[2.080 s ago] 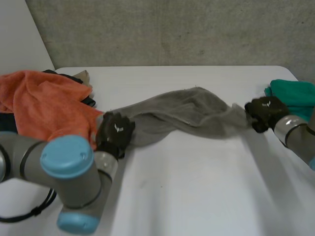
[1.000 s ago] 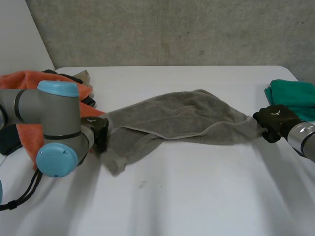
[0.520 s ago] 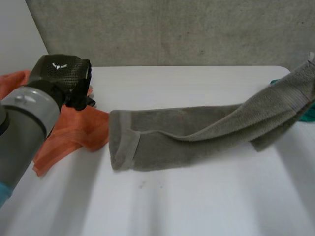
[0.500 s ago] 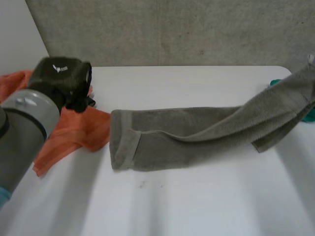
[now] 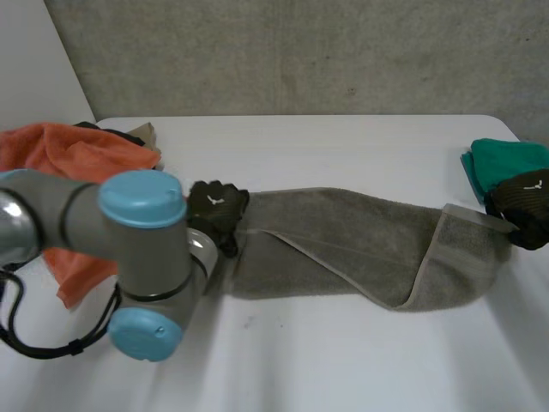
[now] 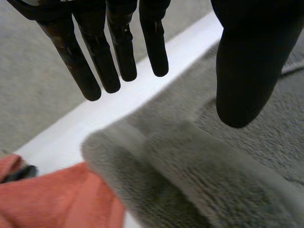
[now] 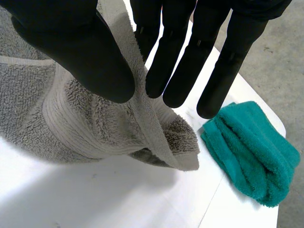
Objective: Fold the laundry.
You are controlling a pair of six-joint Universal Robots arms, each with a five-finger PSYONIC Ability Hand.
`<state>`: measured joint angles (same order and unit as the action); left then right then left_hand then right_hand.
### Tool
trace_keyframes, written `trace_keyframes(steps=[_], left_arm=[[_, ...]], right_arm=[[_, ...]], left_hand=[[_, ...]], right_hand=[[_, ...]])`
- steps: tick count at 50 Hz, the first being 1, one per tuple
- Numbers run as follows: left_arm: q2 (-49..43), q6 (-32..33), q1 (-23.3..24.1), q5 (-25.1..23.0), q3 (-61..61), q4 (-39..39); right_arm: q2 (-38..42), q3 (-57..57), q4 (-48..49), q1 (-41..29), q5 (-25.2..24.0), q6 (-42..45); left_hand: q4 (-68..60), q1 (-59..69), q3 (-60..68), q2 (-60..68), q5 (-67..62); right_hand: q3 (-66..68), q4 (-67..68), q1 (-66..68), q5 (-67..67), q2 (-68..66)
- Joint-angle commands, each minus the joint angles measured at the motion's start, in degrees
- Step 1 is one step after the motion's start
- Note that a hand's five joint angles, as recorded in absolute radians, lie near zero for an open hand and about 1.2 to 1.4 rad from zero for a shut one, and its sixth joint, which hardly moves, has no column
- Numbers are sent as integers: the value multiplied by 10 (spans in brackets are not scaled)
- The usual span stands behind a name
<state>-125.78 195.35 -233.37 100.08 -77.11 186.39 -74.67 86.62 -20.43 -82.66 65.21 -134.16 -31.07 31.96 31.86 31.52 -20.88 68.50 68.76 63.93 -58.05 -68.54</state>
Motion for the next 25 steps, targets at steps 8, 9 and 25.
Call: trace_keyframes(steps=[8,9,25], left_arm=[[-96,8,5,46,104,-88],[-96,10,5,47,106,-88],[154,21,10,99,34,-78]], right_arm=[[0,14,14,6,-2,2],[0,14,14,6,-3,2],[-60,-65,-16,11,6,5]], left_hand=[[-142,134,135,138,-144],[-208,199,200,203,-210],[-489,480,481,485,-491]], right_hand=[[115,112,161,-119,-115],[115,112,161,-119,-115],[115,112,161,-119,-115]])
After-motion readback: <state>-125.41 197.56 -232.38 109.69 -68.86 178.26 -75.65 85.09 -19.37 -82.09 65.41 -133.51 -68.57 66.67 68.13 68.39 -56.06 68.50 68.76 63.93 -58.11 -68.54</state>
